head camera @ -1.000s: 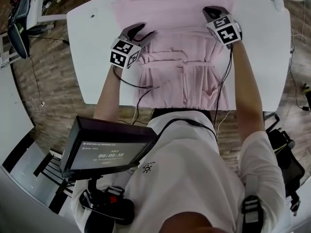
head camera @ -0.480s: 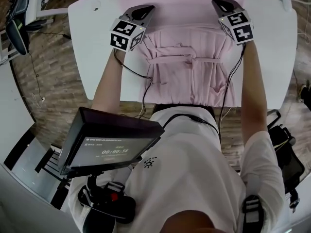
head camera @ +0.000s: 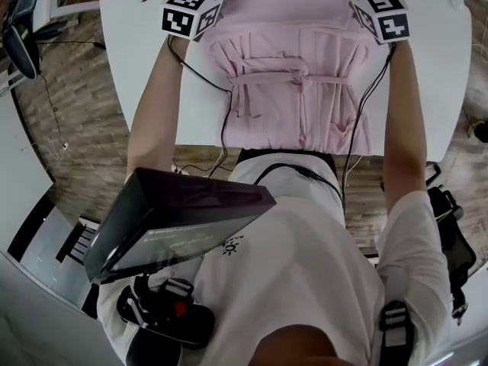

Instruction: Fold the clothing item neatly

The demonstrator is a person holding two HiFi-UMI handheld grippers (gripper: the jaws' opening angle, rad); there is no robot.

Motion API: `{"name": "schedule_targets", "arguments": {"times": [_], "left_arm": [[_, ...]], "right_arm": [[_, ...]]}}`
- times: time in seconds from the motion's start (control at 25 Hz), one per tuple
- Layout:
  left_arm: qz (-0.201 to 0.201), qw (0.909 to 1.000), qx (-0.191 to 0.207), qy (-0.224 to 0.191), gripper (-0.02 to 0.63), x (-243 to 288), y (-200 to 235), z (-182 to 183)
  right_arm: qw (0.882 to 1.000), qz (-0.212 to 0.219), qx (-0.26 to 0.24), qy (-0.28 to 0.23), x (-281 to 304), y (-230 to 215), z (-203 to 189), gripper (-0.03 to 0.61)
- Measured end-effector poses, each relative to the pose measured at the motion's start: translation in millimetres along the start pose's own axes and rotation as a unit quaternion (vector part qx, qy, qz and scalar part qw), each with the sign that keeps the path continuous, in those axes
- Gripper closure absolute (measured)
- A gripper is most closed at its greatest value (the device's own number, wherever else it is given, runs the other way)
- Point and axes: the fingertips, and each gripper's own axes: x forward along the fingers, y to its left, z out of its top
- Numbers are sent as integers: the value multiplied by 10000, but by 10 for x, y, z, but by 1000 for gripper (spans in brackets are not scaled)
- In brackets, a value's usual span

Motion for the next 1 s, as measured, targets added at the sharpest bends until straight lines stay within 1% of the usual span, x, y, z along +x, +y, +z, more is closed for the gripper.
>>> {"name": "schedule_targets", "arguments": {"times": [0.24,0.32,0.48,0.64,0.68,0.76,0.92,1.0], "left_arm": [[167,9996,232,79,611,36,311,129],[200,9994,243,114,611,53,421,151],[254,9986,289,373,611,131,602,113],[177,9976,293,595,609,266,717,61],[151,9973,288,658,594,318,752,47],[90,9966,200,794,527,414,817,6],[-95,9950,-207,971,453,548,941,-32],[-261,9939,-404,996,448,596,963,-30]], "right_arm": [[9999,-113,-114,-44,79,-222,60,575],[9998,-153,-150,-61,126,-283,76,575],[9998,-150,-110,-118,220,-401,99,575],[9997,-70,-220,28,335,-504,10,575],[9997,-43,-230,65,370,-540,-12,574],[9998,75,-155,75,440,-587,-28,574],[9991,419,83,34,610,-640,-2,488],[9982,580,139,13,687,-639,40,456]]}}
